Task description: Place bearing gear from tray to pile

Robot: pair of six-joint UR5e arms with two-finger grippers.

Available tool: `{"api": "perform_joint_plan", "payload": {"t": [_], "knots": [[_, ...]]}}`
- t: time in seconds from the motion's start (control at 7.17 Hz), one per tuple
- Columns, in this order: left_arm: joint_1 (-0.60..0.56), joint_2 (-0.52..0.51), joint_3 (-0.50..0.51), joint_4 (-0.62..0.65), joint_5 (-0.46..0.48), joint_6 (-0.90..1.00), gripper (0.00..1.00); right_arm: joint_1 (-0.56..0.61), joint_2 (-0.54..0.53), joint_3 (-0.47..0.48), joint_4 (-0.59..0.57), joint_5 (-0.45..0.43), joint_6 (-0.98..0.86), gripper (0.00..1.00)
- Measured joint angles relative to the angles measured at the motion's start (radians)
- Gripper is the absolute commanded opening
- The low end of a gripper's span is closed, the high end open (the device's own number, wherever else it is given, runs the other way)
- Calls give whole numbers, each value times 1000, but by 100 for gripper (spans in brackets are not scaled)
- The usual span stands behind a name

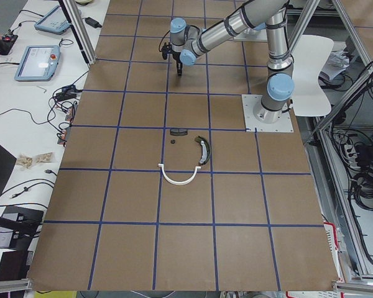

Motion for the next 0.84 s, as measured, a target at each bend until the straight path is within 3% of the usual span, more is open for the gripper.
{"api": "perform_joint_plan", "payload": {"t": [0.42, 0.84], "knots": [[84, 61, 17, -34, 9, 26, 0, -5, 0, 3, 22, -43, -9, 100], [423, 136, 2, -206, 70, 382, 0, -2, -11, -3, 60, -52, -9, 100]]}}
